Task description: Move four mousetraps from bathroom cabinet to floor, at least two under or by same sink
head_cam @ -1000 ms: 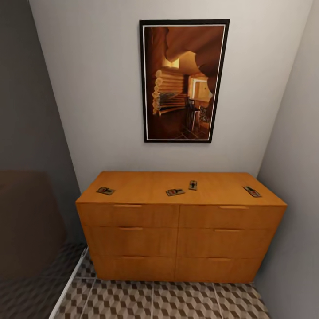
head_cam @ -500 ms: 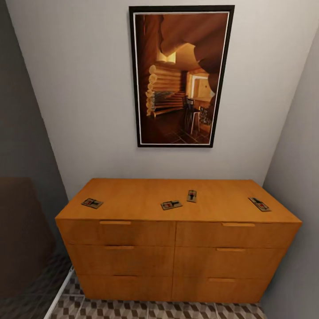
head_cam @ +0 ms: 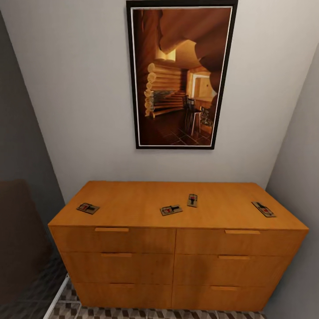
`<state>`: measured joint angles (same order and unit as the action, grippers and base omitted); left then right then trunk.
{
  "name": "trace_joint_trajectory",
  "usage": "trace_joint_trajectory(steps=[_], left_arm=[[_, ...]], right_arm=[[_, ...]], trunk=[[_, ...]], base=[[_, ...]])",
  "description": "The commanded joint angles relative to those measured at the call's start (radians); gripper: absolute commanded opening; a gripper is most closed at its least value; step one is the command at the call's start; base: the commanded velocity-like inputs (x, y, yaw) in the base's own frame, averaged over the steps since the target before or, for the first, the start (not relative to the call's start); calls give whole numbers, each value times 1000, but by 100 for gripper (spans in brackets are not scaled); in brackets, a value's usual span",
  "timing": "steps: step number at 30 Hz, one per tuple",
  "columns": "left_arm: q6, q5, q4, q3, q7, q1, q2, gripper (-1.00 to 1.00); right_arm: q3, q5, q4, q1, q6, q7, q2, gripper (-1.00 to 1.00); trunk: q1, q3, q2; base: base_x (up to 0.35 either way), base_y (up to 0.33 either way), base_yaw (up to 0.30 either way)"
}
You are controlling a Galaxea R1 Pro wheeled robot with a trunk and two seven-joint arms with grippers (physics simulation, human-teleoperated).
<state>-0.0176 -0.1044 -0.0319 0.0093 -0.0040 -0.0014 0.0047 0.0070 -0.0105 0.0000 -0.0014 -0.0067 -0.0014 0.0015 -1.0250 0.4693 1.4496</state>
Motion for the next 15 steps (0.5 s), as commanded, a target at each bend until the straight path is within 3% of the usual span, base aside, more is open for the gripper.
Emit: trace_joint_trajectory(steps=[1, 15], left_arm=[[-2, -10, 0, 0, 0, 0, 0, 100], [-2, -9, 0, -1, -1, 0, 0, 100]], right_arm=[[1, -1, 0, 0, 0, 0, 0, 100], [0, -2, 0, 0, 0, 0, 0, 100]], trunk=[[0, 1, 0], [0, 1, 0]], base=[[9, -1, 0], [3, 0, 0]])
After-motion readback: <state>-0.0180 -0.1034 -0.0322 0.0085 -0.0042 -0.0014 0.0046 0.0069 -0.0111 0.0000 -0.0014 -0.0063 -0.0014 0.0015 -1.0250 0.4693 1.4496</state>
